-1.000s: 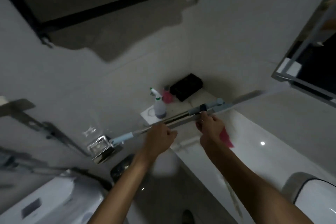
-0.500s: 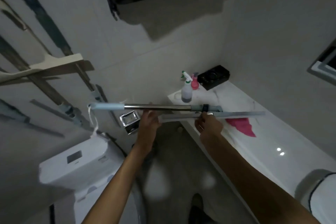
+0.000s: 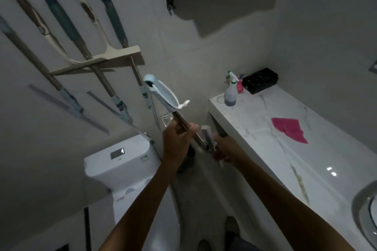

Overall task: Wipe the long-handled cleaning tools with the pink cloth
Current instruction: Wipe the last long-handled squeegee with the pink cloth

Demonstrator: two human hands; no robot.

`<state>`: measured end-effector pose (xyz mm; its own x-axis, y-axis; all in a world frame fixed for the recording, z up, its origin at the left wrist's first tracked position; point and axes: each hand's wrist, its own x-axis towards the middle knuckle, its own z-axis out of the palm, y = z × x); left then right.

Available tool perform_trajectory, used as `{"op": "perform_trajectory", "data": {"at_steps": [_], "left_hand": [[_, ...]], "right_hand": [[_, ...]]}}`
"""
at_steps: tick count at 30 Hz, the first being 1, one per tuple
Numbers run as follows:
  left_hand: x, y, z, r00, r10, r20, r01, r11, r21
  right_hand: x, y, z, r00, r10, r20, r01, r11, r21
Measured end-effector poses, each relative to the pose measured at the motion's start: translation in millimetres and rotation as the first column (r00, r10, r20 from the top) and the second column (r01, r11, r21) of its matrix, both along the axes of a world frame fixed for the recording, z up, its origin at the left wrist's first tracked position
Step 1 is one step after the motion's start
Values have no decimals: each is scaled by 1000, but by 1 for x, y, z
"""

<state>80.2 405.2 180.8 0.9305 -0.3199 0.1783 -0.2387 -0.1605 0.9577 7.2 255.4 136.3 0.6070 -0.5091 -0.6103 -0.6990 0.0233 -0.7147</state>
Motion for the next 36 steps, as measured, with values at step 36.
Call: {"op": "perform_trajectory", "data": {"at_steps": [36], "left_hand": [[11,223,55,521,438,732,-620,784,-28]], "right_hand": [[80,248,46,443,696,564,-663,678,-317]]}}
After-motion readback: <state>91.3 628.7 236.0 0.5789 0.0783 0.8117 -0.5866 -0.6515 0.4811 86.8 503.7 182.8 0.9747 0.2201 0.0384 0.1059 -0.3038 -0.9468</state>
